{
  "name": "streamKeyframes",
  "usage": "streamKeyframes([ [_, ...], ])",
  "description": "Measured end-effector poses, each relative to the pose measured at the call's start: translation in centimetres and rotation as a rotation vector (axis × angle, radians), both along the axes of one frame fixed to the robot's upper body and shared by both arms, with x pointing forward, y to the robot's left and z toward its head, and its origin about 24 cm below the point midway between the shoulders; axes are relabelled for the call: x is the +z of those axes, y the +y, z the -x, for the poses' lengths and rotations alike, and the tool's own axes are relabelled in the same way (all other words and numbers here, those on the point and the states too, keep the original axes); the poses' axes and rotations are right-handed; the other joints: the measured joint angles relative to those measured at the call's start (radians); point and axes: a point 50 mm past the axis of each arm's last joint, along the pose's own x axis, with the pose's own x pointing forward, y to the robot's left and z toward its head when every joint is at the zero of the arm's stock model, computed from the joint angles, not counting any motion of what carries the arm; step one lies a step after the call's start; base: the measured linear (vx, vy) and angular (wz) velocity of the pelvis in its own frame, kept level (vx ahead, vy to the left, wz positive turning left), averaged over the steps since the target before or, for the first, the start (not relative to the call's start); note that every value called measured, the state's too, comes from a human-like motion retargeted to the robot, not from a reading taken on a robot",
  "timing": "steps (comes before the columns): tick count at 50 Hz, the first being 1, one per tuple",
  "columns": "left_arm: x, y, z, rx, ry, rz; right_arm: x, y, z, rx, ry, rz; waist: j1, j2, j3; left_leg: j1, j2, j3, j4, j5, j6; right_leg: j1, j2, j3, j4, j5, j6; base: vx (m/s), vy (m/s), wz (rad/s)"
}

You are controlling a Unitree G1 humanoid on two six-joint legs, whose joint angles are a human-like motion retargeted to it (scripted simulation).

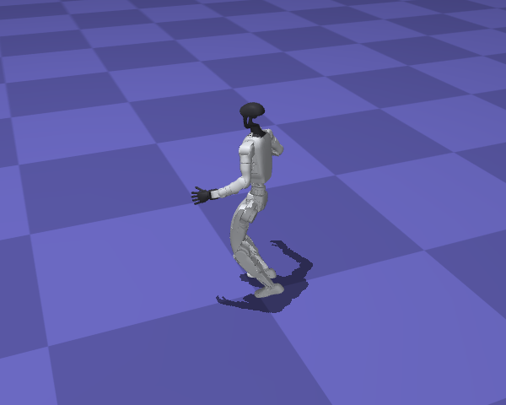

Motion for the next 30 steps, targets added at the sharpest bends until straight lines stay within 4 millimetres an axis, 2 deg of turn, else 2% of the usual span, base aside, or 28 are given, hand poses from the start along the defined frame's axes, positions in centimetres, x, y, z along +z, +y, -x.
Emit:
streamKeyframes([
  [3,-0.1,0.1,-0.3,-0.02,-0.003,0.08,-0.8,0.8,-0.7,0.044,-0.002,-0.077,-0.024,0.064,-0.054,-0.127,0.127,0.01,0.22,0.013,-0.016,-0.087,0.1,-0.036,-0.012,0.053,-0.003,0.21,-0.09,-0.18],
  [6,0.2,0.3,0.2,-0.018,-0.024,0.149,-2.1,1.5,-0.5,0.072,0.043,-0.13,-0.005,0.135,-0.051,-0.181,0.299,0.014,0.457,0.035,0.003,-0.087,0.235,-0.066,-0.058,0.088,-0.029,0.22,-0.11,-0.83],
  [10,2.2,1.6,0.2,0.026,-0.115,0.184,-3.1,2.0,-0.6,0.114,0.14,-0.144,0.05,0.202,-0.006,-0.234,0.503,-0.014,0.736,-0.006,0.093,-0.007,0.377,-0.092,-0.131,0.065,-0.106,0.29,-0.12,-1.1],
  [12,3.3,2.9,0.2,0.091,-0.167,0.167,-3.1,2.2,-1.1,0.154,0.199,-0.121,0.092,0.21,0.02,-0.283,0.561,-0.03,0.837,-0.087,0.162,0.034,0.413,-0.092,-0.139,0.017,-0.145,0.3,-0.09,-1.41],
  [15,4.9,5.8,0.3,0.251,-0.234,0.101,-2.0,3.2,-4.3,0.272,0.247,-0.057,0.184,0.207,0.068,-0.402,0.584,-0.061,0.895,-0.206,0.237,0.103,0.465,-0.07,-0.187,-0.012,-0.161,0.28,-0.04,-2.13],
  [17,4.8,7.9,1.1,0.377,-0.221,0.056,-0.3,5.7,-8.1,0.42,0.23,-0.003,0.273,0.179,0.09,-0.494,0.552,-0.051,0.853,-0.247,0.257,0.13,0.463,-0.071,-0.214,0.001,-0.138,0.23,0.01,-3.18],
  [20,2.5,10.9,3.5,0.551,-0.099,0.009,3.5,12.2,-14.1,0.723,0.161,0.081,0.454,0.099,0.111,-0.632,0.488,-0.007,0.73,-0.248,0.226,0.136,0.39,-0.16,-0.228,0.089,-0.09,0.17,0.02,-4.15],
  [22,-0.7,12.2,6.4,0.654,0.06,0.033,6.3,18.1,-17.2,0.942,0.097,0.127,0.603,0.02,0.132,-0.72,0.422,0.025,0.624,-0.187,0.167,0.104,0.319,-0.227,-0.204,0.155,-0.045,0.1,0.02,-4.56],
  [24,-4.4,12.7,10.4,0.752,0.247,0.111,9.2,24.5,-19.1,1.162,0.035,0.177,0.764,-0.069,0.164,-0.803,0.341,0.052,0.523,-0.084,0.1,0.067,0.228,-0.311,-0.151,0.217,-0.007,0.07,0.05,-4.55],
  [27,-8.8,12.0,17.8,0.892,0.52,0.237,13.0,33.6,-19.3,1.475,-0.019,0.257,0.996,-0.188,0.211,-0.902,0.211,0.072,0.425,0.045,0.028,0.049,0.067,-0.459,-0.054,0.252,0.002,0.08,0.14,-4.1],
  [30,-11.4,9.6,26.3,0.982,0.827,0.302,16.2,40.4,-17.3,1.71,-0.087,0.297,1.139,-0.239,0.214,-0.954,0.134,0.074,0.437,0.043,0.007,0.081,-0.028,-0.558,0.01,0.165,-0.032,0.05,0.27,-3.04],
])
